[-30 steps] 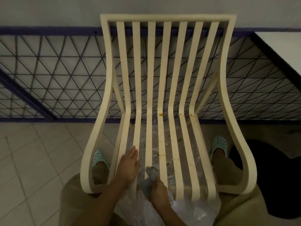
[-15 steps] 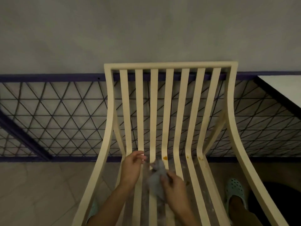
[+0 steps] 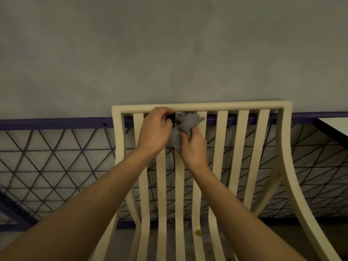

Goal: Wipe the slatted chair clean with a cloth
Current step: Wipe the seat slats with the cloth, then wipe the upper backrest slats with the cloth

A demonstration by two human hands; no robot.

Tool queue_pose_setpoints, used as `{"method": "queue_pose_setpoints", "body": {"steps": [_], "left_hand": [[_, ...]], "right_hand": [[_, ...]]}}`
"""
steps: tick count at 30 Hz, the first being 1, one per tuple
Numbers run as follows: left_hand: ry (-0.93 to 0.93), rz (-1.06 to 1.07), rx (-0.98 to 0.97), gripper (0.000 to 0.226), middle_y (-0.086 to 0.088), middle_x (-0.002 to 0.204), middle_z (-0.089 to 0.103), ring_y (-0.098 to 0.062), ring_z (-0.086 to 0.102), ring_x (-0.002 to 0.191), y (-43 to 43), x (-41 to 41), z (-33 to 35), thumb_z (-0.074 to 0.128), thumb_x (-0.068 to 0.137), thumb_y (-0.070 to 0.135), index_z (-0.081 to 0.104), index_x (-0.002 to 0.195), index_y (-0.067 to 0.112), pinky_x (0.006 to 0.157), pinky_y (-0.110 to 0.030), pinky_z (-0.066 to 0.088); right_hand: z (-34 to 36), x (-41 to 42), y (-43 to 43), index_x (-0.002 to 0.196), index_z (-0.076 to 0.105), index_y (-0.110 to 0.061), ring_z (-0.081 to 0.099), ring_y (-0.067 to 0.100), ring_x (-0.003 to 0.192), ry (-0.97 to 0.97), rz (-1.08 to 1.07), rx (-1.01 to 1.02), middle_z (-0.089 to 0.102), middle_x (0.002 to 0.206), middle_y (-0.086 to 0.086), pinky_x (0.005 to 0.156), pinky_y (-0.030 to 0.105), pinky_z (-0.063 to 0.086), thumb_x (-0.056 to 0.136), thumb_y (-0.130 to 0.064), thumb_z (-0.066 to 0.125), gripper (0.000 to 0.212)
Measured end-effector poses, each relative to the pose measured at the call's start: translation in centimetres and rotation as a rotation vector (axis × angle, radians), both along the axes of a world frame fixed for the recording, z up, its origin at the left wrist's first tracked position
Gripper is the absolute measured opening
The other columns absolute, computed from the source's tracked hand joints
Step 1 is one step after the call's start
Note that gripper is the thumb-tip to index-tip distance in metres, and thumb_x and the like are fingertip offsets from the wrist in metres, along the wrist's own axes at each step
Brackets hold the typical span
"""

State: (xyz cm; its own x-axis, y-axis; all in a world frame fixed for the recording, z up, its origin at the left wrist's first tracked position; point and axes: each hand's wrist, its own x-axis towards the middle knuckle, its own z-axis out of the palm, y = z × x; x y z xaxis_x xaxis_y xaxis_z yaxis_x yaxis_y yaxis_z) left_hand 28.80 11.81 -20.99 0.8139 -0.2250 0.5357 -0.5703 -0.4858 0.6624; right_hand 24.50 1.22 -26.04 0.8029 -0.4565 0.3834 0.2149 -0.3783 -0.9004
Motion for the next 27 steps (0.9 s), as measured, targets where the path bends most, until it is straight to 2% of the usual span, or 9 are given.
{"method": "queue_pose_setpoints", "body": {"steps": [4,7,11,13,16,19,21,23,27], "left_hand": [[0.073,-0.009,0.021,0.028,0.001,0.113,0.064,-0.002,0.055,0.094,-0.3,0.4,-1.3,0.051,0.094,0.011,0.062,0.120,0.013,0.074,0.001,0.038],[0.110,-0.002,-0.036,0.030,0.003,0.110,0.064,0.001,0.054,0.094,-0.7,-0.1,-2.1,0.051,0.097,0.015,0.060,0.125,0.012,0.071,0.005,0.037],[0.144,0.033,-0.047,0.030,-0.001,0.108,0.068,0.000,0.057,0.090,-1.9,-0.2,-2.7,0.059,0.094,0.019,0.062,0.122,0.011,0.071,0.000,0.040],[0.141,0.095,-0.059,0.031,-0.003,0.107,0.070,-0.002,0.059,0.089,-2.1,0.4,-2.5,0.064,0.091,0.021,0.064,0.120,0.010,0.077,-0.008,0.044],[0.139,0.146,-0.040,0.025,-0.006,0.100,0.072,-0.005,0.061,0.085,-2.0,1.4,-2.2,0.067,0.089,0.020,0.069,0.112,0.009,0.078,-0.014,0.046],[0.142,0.137,0.000,0.021,-0.005,0.094,0.072,-0.010,0.065,0.083,-2.0,2.0,-2.3,0.067,0.089,0.020,0.071,0.106,0.009,0.077,-0.018,0.050],[0.157,0.122,0.016,0.022,-0.006,0.094,0.073,-0.013,0.067,0.086,-1.9,2.2,-2.3,0.067,0.089,0.022,0.071,0.106,0.009,0.084,-0.025,0.053],[0.181,0.111,0.029,0.023,-0.005,0.095,0.073,-0.015,0.068,0.088,-1.8,2.4,-2.1,0.065,0.090,0.024,0.071,0.106,0.009,0.088,-0.027,0.053],[0.259,0.067,0.080,0.027,-0.002,0.093,0.070,-0.014,0.065,0.088,-1.7,2.1,-1.3,0.052,0.097,0.033,0.071,0.104,0.015,0.077,-0.026,0.050]], "right_hand": [[0.1,2.1,0.4,0.128,0.049,-0.012,0.060,0.016,0.098,-0.014,0.015,0.107,0.062,0.108,0.005,0.066,0.003,0.044,0.102,-0.022,0.043,0.028],[-0.2,3.0,0.6,0.120,0.048,-0.010,0.059,0.021,0.093,-0.013,0.033,0.174,0.060,0.104,0.013,0.064,0.008,0.046,0.103,-0.017,0.039,0.021],[-2.1,3.3,0.5,0.115,0.050,-0.003,0.060,0.024,0.088,0.049,0.004,0.109,0.061,0.101,0.014,0.060,0.011,0.043,0.103,-0.012,0.037,0.021],[-2.8,3.1,0.9,0.120,0.051,-0.003,0.062,0.029,0.096,0.063,0.021,0.191,0.062,0.105,0.017,0.066,0.018,0.048,0.103,-0.015,0.038,0.024],[-4.0,2.0,1.7,0.130,0.046,-0.003,0.058,0.028,0.109,0.066,0.049,0.347,0.059,0.116,0.017,0.083,0.019,0.050,0.104,-0.016,0.039,0.030],[-6.0,1.1,1.9,0.124,0.048,-0.002,0.056,0.031,0.110,0.144,0.031,0.325,0.057,0.115,0.017,0.089,0.031,0.047,0.103,-0.027,0.040,0.034],[-7.0,0.5,1.8,0.131,0.045,-0.009,0.056,0.019,0.110,0.139,0.085,0.383,0.057,0.121,0.010,0.088,0.016,0.048,0.103,-0.022,0.041,0.031],[-7.0,0.4,1.3,0.135,0.043,-0.011,0.055,0.013,0.107,0.158,0.118,0.342,0.056,0.120,0.007,0.077,0.001,0.044,0.103,-0.022,0.041,0.033],[-4.0,1.9,0.3,0.131,0.047,-0.006,0.061,0.018,0.106,0.084,0.128,0.274,0.061,0.114,0.008,0.072,0.004,0.047,0.103,-0.027,0.042,0.036]]}}
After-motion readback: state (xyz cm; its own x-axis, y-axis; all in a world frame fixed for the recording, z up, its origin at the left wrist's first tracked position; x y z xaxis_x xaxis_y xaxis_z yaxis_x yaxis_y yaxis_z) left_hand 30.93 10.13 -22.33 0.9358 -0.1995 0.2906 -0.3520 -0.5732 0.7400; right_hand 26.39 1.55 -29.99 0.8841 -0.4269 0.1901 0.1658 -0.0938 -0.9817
